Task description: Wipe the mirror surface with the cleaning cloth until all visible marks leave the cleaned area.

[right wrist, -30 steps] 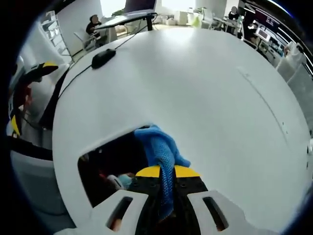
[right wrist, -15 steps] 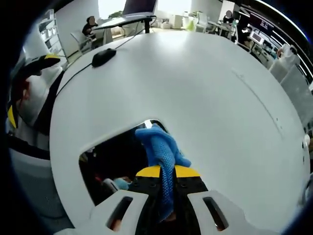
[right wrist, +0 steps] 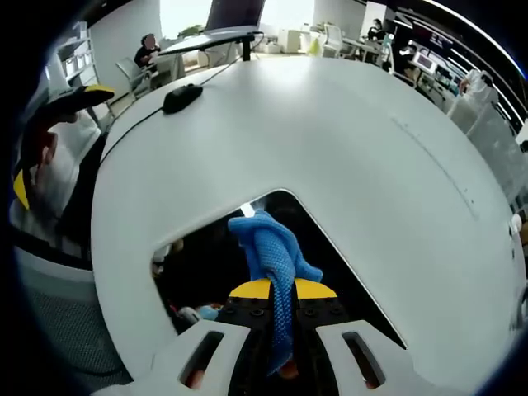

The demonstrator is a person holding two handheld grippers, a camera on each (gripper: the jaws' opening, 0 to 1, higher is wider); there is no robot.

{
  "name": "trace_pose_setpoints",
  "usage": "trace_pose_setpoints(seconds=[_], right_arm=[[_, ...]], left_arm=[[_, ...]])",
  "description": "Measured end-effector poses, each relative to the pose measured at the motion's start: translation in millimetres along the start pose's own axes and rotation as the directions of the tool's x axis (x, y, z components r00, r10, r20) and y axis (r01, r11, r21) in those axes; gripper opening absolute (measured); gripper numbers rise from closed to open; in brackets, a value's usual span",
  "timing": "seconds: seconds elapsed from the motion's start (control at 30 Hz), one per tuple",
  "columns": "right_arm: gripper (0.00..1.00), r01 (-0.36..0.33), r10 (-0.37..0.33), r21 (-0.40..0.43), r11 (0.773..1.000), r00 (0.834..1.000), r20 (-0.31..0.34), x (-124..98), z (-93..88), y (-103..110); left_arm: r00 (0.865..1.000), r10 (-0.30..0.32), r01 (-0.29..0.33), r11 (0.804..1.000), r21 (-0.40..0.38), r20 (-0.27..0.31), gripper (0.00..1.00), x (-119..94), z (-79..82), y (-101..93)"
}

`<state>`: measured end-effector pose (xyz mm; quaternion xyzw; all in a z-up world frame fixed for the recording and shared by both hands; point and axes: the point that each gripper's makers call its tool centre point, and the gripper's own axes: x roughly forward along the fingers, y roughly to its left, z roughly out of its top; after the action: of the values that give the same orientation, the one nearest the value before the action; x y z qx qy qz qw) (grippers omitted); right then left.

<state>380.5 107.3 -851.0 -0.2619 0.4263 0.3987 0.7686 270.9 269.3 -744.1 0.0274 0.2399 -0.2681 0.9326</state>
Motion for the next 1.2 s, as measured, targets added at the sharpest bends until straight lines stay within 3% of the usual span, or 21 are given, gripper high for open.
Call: trace_pose_setpoints(seconds=[0.23, 0.63, 1.2], right_arm=[[0.04, -0.030, 0.030, 0.004, 1.000, 1.000, 0.008, -6, -9.1, 17], [0.04, -0.050, 0.051, -0.024, 0.998, 0.999, 0.020, -17, -22.8, 43], [0.04, -0.083, 0.082, 0.010, 0.997, 0.996, 0.041, -24, -32.2, 66]], left_arm=[[1.000, -0.019, 0.019, 1.000, 0.007, -0.009, 0.99, 0, -0.1, -6.3], [0.999, -0.017, 0.016, 1.000, 0.023, 0.032, 0.99, 7, 19.3, -8.1], [1.000, 0.004, -0.005, 1.000, 0.017, 0.027, 0.99, -2, 11.5, -10.0]])
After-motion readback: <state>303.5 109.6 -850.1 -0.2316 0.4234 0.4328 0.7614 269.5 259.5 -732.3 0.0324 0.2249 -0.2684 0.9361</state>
